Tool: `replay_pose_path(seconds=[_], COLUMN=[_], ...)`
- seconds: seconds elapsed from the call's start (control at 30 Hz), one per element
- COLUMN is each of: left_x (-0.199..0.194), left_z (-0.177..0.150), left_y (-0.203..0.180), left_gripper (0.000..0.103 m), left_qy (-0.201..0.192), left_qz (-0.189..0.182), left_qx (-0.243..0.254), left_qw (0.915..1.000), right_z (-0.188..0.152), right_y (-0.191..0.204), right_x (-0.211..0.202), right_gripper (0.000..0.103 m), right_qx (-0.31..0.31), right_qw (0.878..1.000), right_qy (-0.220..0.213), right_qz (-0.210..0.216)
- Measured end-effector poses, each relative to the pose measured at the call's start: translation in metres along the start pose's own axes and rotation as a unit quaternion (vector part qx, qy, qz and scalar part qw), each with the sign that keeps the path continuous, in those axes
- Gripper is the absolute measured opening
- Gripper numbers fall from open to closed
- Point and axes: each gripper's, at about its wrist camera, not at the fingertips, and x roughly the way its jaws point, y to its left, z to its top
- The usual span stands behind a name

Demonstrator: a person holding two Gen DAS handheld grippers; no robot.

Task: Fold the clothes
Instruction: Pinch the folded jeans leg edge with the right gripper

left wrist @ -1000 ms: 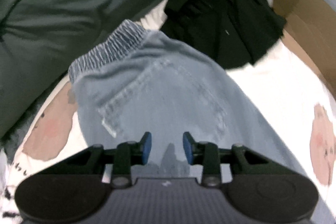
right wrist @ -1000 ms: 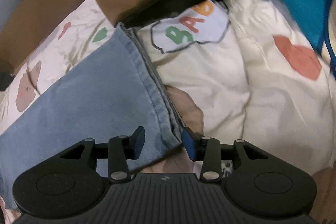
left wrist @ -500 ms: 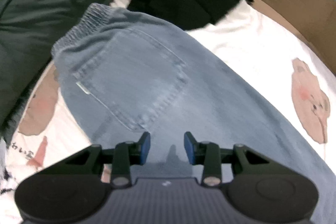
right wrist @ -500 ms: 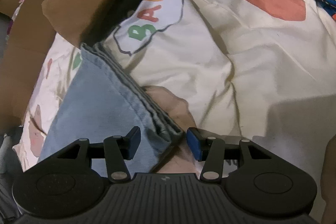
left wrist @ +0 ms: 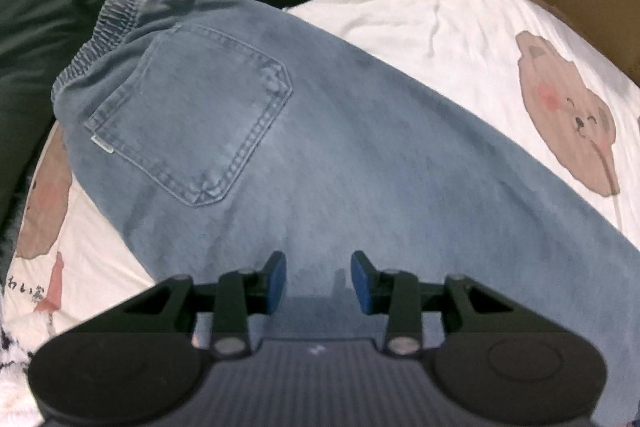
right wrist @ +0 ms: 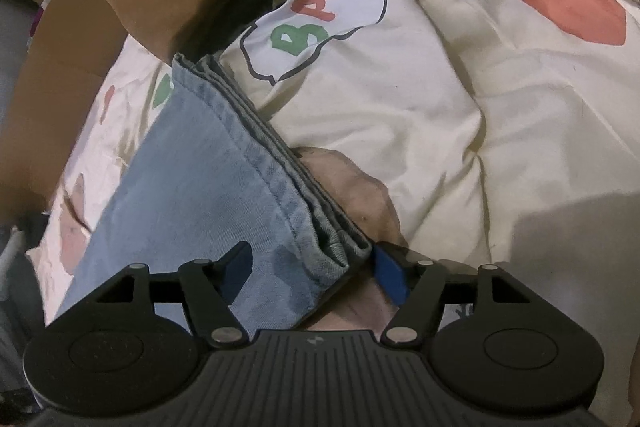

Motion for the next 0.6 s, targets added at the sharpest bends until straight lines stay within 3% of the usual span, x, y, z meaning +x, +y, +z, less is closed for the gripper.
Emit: replay_pose_path(seconds=[0.1,0.33,0.6], left_x=[0.0,0.004,0.006], left_z=[-0.003,-0.008,-0.01], left_y=[0.001,0.012,0.014], left_gripper=[0.04,0.043,0.043], left_qy=[0.0,0.009,0.015], left_qz=[0.005,0.017,0.017], left_qx=[0.015,0.023,0.02], left_qw=[0.9999,0.9995,0.9995], right_z=[0.0,0.0,0.01], right_y=[-0.001,0.001,-0.012], right_x=[-0.007,-0.022,0.002], right_gripper=[0.063,0.063,0.063], right_qx=[0.01,0.013,0.012], right_qw=[1.0,0.998,0.997], right_qy=[0.004,-0.004,0.021], right_qz=[0.012,0.055,0.072])
